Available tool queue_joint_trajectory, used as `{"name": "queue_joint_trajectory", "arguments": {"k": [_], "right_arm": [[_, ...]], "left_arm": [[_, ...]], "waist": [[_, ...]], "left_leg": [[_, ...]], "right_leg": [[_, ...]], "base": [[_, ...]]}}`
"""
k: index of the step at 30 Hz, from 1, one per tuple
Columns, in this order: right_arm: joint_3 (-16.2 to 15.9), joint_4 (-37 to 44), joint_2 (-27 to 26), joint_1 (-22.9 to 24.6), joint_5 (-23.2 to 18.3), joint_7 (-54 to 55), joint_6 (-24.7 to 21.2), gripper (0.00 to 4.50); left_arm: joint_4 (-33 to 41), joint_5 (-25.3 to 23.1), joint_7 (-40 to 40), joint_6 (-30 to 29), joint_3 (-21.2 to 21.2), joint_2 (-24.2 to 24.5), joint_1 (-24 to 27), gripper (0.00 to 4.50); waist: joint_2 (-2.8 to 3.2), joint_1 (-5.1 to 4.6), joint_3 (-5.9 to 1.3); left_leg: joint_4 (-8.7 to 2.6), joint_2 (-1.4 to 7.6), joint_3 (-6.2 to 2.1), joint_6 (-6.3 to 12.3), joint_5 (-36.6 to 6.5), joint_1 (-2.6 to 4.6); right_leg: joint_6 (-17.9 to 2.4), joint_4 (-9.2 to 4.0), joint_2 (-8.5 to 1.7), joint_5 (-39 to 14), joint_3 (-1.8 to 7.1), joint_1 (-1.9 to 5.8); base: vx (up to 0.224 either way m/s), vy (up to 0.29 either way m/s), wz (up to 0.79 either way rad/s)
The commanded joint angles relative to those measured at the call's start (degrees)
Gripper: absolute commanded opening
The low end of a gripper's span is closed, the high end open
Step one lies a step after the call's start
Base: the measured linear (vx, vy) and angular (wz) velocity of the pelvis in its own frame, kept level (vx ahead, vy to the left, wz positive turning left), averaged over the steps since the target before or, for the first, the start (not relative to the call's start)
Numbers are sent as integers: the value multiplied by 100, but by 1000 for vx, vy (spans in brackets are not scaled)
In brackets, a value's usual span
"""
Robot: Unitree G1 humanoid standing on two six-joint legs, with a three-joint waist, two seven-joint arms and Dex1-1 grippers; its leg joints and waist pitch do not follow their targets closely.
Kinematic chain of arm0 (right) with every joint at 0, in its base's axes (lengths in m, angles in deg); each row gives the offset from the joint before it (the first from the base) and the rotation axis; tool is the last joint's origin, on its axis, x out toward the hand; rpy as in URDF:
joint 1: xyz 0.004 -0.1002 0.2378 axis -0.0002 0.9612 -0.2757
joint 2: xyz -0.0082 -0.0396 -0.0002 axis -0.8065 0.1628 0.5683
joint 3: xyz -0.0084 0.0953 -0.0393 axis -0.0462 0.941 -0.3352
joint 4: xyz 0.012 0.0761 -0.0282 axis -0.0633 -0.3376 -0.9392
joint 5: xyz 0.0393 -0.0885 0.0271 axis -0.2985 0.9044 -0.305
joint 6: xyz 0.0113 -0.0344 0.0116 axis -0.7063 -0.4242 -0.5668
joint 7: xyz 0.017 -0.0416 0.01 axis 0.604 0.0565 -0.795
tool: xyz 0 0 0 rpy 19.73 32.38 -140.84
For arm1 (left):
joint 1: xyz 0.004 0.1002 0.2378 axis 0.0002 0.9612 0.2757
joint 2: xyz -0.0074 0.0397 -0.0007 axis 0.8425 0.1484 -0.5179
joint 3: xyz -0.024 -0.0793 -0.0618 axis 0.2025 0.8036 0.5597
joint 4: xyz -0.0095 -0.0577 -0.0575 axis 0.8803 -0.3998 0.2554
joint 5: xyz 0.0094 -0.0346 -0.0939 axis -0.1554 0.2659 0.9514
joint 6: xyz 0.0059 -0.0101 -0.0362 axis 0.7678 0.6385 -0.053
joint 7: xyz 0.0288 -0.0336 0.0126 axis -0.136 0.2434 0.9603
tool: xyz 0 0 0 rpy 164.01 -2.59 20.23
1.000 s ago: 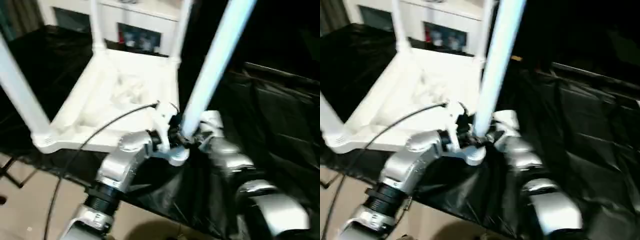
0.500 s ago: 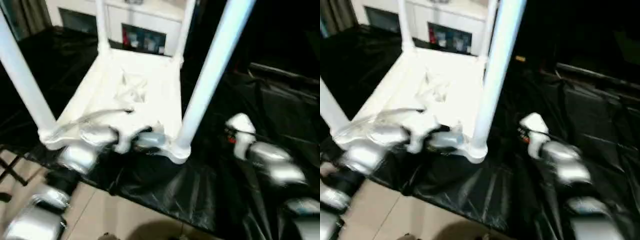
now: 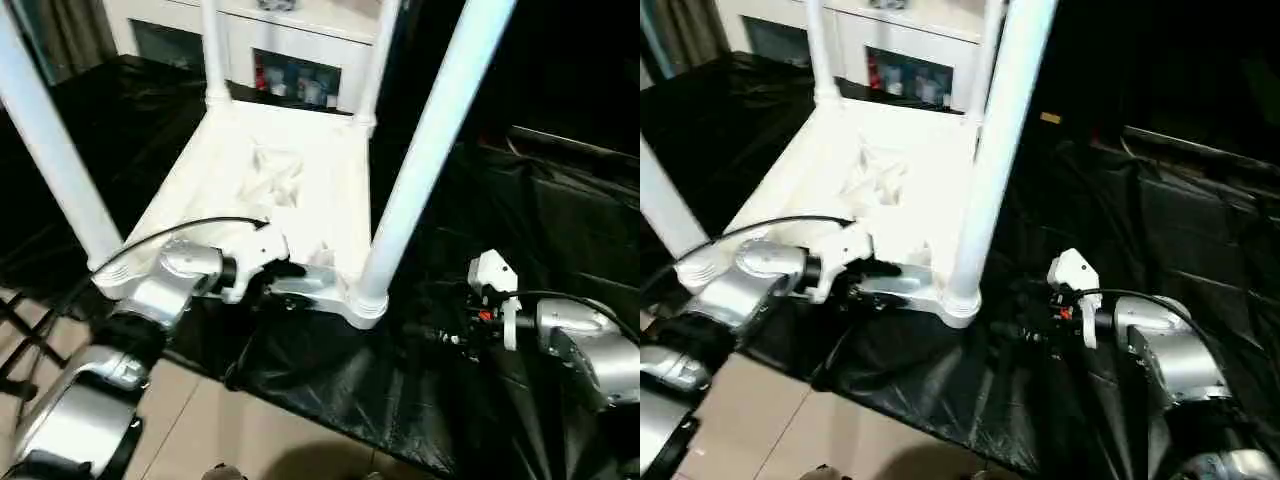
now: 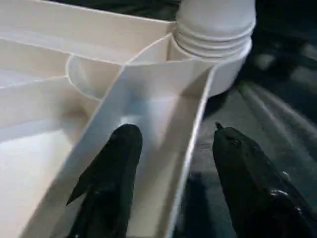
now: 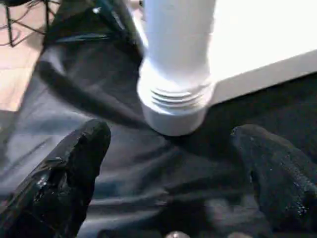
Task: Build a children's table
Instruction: Rotate table base, then rotate leg to tighten
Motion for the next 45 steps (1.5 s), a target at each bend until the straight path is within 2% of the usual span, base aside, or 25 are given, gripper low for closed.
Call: {"name": "queue_joint_trajectory", "arguments": {"k": [1, 2, 3, 6, 7, 9, 11, 16, 17, 19, 23, 26, 27, 28, 29, 31, 32, 33, 35, 37, 39, 40, 41, 42, 45], "right_arm": [[-17, 220, 124, 41, -108, -43, -182, 450], [-15, 288, 136, 63, -99, -32, -223, 450], [-12, 333, 144, 79, -101, -29, -247, 450], [0, 470, 168, 131, -112, -28, -334, 450], [0, 470, 168, 131, -112, -28, -334, 450], [-12, 630, 209, 178, -133, -23, -448, 450], [-19, 689, 226, 191, -136, -26, -495, 450], [-33, 815, 273, 224, -153, -16, -599, 450], [-34, 829, 284, 225, -161, -16, -612, 450], [-34, 850, 295, 225, -178, -17, -632, 450], [-29, 892, 294, 228, -175, -12, -664, 450], [-35, 909, 280, 224, -174, -3, -677, 450], [-59, 927, 252, 222, -159, 14, -690, 450], [-72, 948, 234, 218, -159, 34, -695, 450], [-80, 962, 222, 215, -160, 48, -697, 450], [-90, 951, 135, 182, -148, 131, -648, 450], [-90, 946, 118, 176, -145, 146, -636, 450], [-98, 894, -1, 126, -120, 245, -566, 450], [-113, 833, -83, 79, -86, 311, -510, 450], [-153, 627, -260, -45, 36, 512, -379, 450], [-188, 465, -394, -145, 133, 658, -246, 450], [-199, 358, -516, -228, 186, 812, -178, 450], [-204, 300, -580, -274, 216, 896, -138, 450], [-227, 188, -695, -358, 282, 1046, -77, 450], [-319, -179, -954, -583, 487, 1385, 79, 450]], "left_arm": [[-154, -127, 60, 92, -95, -64, -158, 237], [-303, -187, 6, 176, -111, -93, -220, 227], [-404, -230, -36, 227, -122, -109, -260, 211], [-683, -352, -99, 388, -156, -148, -373, 190], [-683, -352, -99, 388, -156, -148, -373, 179], [-914, -459, -100, 522, -168, -199, -497, 162], [-986, -495, -75, 555, -173, -217, -548, 159], [-1289, -671, 21, 674, -243, -291, -768, 118], [-1360, -695, 34, 691, -250, -311, -813, 116], [-1444, -714, 64, 690, -261, -337, -870, 85], [-1601, -774, 170, 670, -242, -396, -956, 51], [-1637, -749, 232, 607, -201, -431, -979, 37], [-1634, -684, 287, 562, -143, -471, -986, 33], [-1634, -646, 301, 519, -92, -505, -986, 25], [-1634, -622, 309, 489, -57, -528, -985, 17], [-1540, -538, 251, 306, 33, -562, -907, 5], [-1522, -526, 238, 277, 45, -565, -892, 5], [-1384, -481, 188, 106, 97, -557, -748, 2], [-1278, -486, 180, 34, 100, -526, -623, 2], [-985, -456, 108, -132, 131, -457, -316, 2], [-737, -459, -11, -189, 151, -398, -77, 2], [-521, -458, -51, -280, 175, -350, 107, 2], [-393, -452, -41, -311, 178, -320, 208, 2], [-166, -435, -16, -363, 190, -267, 381, 2], [284, -409, -60, -439, 235, -154, 697, 2]], "waist": [[87, 14, -362], [119, 18, -364], [80, 9, -370], [88, 23, -370], [202, 37, -372], [156, 17, -373], [186, 33, -372], [194, 28, -356], [232, 29, -350], [215, 30, -352], [256, 37, -360], [243, 40, -367], [270, 39, -378], [240, 33, -382], [254, 30, -391], [156, 9, -399], [183, 14, -402], [136, 19, -402], [162, 4, -397], [68, -13, -392], [104, -62, -360], [93, -65, -360], [74, -93, -354], [94, -119, -350], [86, -193, -343]], "left_leg": [[-403, 6, 25, 153, -1652, 30], [-399, -1, 22, 156, -1657, 37], [-390, -9, 29, 168, -1668, 36], [-386, -9, 26, 197, -1548, 14], [-391, -10, 14, 175, -1557, 30], [-386, -22, 27, 180, -1609, 30], [-384, -20, 24, 198, -1569, 27], [-385, -31, 18, 188, -1659, 34], [-389, -34, 14, 184, -1699, 44], [-385, -35, 11, 189, -1723, 46], [-386, -35, 4, 188, -1694, 39], [-386, -30, 6, 206, -1615, 25], [-384, -25, 9, 209, -1552, 21], [-379, -23, 13, 216, -1497, 9], [-378, -23, 8, 222, -1392, -12], [-365, -32, 19, 290, -1240, -46], [-363, -33, 11, 292, -1169, -55], [-355, -34, 19, 318, -1061, -56], [-359, -29, 23, 341, -1044, -51], [-367, -1, 33, 351, -997, -39], [-389, -13, 33, 298, -1068, -47], [-382, -6, 39, 289, -1160, -9], [-395, -1, 33, 278, -1175, -28], [-409, -3, 24, 253, -1239, -21], [-430, 8, 24, 200, -1382, -15]], "right_leg": [[-864, -537, -344, -2138, 190, 300], [-880, -532, -339, -2092, 187, 298], [-880, -535, -332, -2061, 184, 304], [-878, -526, -351, -2039, 190, 324], [-900, -520, -357, -2019, 192, 319], [-940, -536, -329, -1916, 184, 336], [-932, -537, -348, -1979, 187, 341], [-786, -598, -345, -2408, 164, 327], [-753, -614, -347, -2504, 160, 317], [-748, -623, -351, -2563, 154, 316], [-809, -610, -349, -2423, 152, 328], [-897, -582, -349, -2216, 157, 346], [-954, -571, -352, -2073, 164, 356], [-993, -554, -348, -1952, 166, 366], [-1065, -517, -349, -1734, 168, 385], [-1100, -494, -350, -1570, 163, 414], [-1105, -468, -359, -1545, 162, 419], [-1095, -459, -378, -1543, 165, 411], [-1079, -477, -380, -1591, 169, 400], [-1068, -460, -393, -1653, 176, 378], [-940, -501, -404, -2055, 167, 355], [-887, -513, -404, -2218, 173, 324], [-867, -513, -412, -2272, 174, 331], [-815, -527, -406, -2423, 164, 318], [-796, -542, -392, -2490, 176, 280]], "base": [[0, 0, 0], [0, 0, 0], [0, 0, 0], [0, 0, 0], [0, 0, 0], [0, 0, 0], [0, 0, 0], [0, 0, 0], [0, 0, 0], [0, 0, 0], [0, 0, 0], [0, 0, 0], [0, 0, 0], [0, 0, 0], [0, 0, 0], [0, 0, 0], [0, 0, 0], [0, 0, 0], [0, 0, 0], [0, 0, 0], [0, 0, 0], [0, 0, 0], [0, 0, 0], [0, 0, 0], [0, 0, 0]]}}
